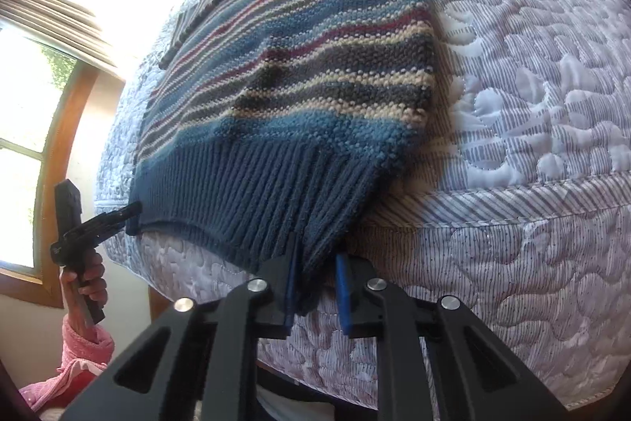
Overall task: Fold small clothes
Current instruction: 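Grasp the dark blue ribbed hem with both tools, then lift the hem with both tools and fold it toward the collar, then regrasp the folded hem edge with both tools, then carry the hem up to the collar with both tools and open them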
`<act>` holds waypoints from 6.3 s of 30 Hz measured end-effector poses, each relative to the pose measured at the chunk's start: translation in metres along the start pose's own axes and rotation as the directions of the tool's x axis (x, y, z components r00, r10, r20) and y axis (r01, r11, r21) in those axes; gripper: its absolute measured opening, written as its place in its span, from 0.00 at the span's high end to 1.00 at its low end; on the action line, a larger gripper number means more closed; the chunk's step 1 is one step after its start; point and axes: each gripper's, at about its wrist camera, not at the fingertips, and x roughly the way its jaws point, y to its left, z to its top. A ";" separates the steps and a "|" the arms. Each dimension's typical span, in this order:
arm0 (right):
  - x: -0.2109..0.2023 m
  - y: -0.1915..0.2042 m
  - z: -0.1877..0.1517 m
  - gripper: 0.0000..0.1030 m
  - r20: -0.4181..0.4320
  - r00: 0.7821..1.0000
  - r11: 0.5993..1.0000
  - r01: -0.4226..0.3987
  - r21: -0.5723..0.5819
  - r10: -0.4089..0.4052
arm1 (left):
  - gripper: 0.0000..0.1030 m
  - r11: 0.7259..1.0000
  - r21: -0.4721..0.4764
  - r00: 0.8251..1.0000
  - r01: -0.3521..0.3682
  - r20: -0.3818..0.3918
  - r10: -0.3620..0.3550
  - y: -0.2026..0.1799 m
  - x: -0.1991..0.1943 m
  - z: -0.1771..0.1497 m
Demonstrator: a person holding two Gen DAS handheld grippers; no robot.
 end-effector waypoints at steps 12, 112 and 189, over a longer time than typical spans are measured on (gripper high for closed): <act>-0.019 -0.002 0.000 0.91 0.025 0.991 0.991 -0.132 0.020 0.131 | 0.90 0.996 -0.009 0.994 0.087 0.064 -0.086 -0.001 -0.030 -0.005; 0.043 0.024 0.206 0.74 -0.079 0.987 0.900 0.094 -0.425 -0.141 | 0.72 0.851 0.515 0.995 0.098 -0.042 -0.089 -0.068 0.068 0.183; 0.021 -0.025 0.453 0.61 0.121 0.972 0.970 0.215 -0.117 -0.201 | 0.59 0.960 0.191 0.942 -0.205 0.305 0.141 -0.101 0.082 0.401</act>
